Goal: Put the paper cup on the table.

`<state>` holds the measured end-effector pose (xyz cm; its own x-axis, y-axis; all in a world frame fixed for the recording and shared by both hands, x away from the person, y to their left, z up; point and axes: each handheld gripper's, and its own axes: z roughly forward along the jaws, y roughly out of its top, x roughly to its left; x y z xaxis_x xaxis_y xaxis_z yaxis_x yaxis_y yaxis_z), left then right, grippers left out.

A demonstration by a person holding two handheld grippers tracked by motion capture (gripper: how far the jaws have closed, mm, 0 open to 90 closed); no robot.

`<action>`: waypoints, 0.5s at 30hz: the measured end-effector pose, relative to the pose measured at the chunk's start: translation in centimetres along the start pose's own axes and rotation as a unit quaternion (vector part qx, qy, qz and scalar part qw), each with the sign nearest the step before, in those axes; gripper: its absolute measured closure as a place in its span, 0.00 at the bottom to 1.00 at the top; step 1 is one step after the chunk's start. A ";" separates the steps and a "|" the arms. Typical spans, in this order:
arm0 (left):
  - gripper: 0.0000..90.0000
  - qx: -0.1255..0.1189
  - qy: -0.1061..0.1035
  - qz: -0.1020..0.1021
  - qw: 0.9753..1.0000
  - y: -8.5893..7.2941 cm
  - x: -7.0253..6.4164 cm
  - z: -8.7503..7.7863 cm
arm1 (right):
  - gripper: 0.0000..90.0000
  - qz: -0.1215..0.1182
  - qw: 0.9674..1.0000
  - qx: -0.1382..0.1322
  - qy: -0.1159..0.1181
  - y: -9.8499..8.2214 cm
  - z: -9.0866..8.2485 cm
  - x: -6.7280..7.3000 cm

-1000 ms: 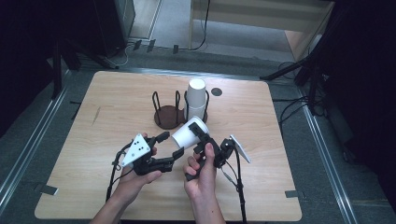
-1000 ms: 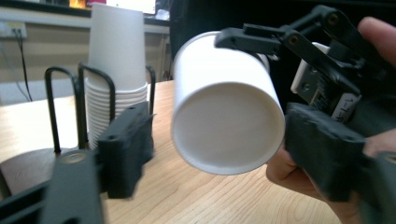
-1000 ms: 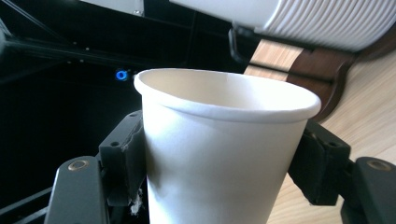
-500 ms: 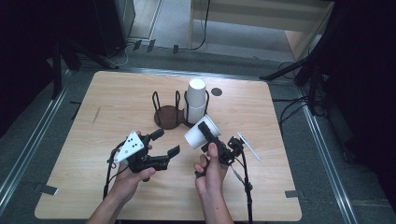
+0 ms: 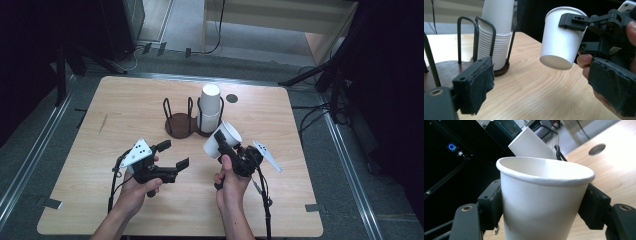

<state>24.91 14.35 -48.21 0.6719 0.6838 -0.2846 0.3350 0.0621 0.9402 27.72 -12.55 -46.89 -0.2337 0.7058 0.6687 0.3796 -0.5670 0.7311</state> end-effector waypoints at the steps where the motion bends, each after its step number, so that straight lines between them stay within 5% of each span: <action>1: 0.04 0.003 0.001 -0.001 1.000 0.0 0.1 0.0 | 0.33 -0.011 1.000 -0.004 -0.001 0.0 0.0 0.0; 15: 0.00 0.031 0.013 -0.015 0.999 0.0 1.6 -1.1 | 0.32 -0.126 0.992 -0.023 -0.006 0.4 -0.1 0.5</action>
<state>25.27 16.27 -48.48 0.6444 0.7008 -0.3060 0.3948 0.0378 0.9180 27.65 -12.47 -46.25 -0.3046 0.8323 0.4631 0.2696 -0.3910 0.8800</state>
